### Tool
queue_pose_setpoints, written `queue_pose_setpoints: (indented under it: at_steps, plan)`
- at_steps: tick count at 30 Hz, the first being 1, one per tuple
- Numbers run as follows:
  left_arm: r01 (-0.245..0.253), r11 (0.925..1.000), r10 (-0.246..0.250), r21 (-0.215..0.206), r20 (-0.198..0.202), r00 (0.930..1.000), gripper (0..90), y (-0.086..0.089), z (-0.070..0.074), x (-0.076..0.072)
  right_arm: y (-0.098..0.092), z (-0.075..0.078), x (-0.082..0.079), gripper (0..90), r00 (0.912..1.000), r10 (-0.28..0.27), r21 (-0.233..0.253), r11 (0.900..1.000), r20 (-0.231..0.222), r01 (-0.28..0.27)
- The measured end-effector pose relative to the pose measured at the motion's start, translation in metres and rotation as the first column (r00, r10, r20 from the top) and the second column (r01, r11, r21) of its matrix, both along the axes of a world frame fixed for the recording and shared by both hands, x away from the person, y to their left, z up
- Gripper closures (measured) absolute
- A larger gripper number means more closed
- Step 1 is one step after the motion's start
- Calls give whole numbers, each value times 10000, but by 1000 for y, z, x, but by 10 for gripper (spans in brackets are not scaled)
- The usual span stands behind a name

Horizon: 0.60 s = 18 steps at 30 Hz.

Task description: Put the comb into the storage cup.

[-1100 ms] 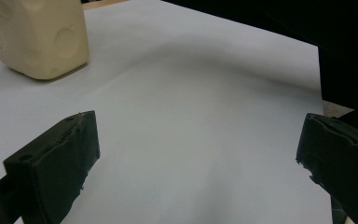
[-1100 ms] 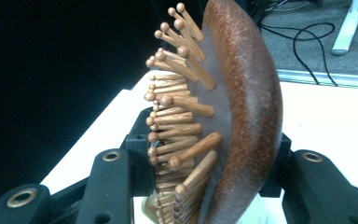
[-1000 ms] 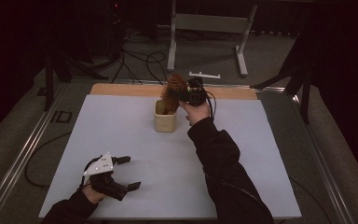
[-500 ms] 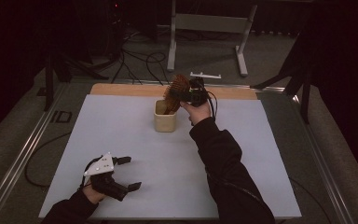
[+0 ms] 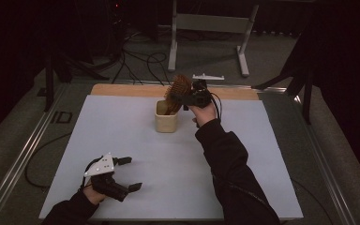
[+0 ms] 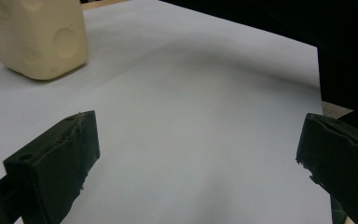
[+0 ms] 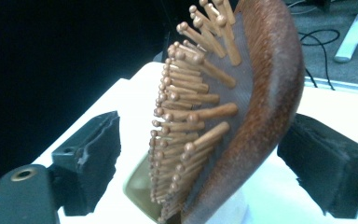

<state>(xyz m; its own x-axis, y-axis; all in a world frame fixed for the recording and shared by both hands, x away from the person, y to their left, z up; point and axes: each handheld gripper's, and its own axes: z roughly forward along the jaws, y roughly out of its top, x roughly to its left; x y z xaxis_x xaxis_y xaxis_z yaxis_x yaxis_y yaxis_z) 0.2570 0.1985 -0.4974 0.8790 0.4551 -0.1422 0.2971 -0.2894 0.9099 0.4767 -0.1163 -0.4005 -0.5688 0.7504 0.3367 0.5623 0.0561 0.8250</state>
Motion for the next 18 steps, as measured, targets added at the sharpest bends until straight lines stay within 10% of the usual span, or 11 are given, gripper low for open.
queue_pose_setpoints:
  at_steps: [18]
  plan:
    - [-57, 10000, 57, -53, 13, 10000, 0, 1, 0, 0, -16, -4, -13, 124, 9961, 502, -215, 9986, 725, -487]
